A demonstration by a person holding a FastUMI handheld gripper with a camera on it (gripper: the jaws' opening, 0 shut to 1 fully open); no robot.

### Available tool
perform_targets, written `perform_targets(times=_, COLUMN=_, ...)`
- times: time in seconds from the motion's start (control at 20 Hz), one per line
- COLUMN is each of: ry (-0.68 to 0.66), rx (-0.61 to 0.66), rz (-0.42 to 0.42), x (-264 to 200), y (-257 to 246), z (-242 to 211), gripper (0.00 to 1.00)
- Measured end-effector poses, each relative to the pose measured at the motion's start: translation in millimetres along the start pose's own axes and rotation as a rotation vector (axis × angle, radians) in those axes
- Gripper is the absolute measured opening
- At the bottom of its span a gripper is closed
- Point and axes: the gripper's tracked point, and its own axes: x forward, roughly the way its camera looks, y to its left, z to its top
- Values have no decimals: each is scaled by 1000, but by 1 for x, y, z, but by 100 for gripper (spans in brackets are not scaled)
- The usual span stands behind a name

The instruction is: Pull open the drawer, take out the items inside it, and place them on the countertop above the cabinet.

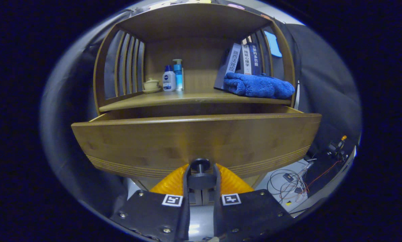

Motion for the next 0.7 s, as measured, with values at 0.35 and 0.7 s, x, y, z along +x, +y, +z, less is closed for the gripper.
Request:
perform_targets(times=0.35, ry=31, rx=8, rz=-41, x=-39, y=-9, z=-20, gripper=28)
perform_targets(times=0.7, ry=13, rx=41, rz=-45, x=-42, y=-8, z=-22, gripper=32)
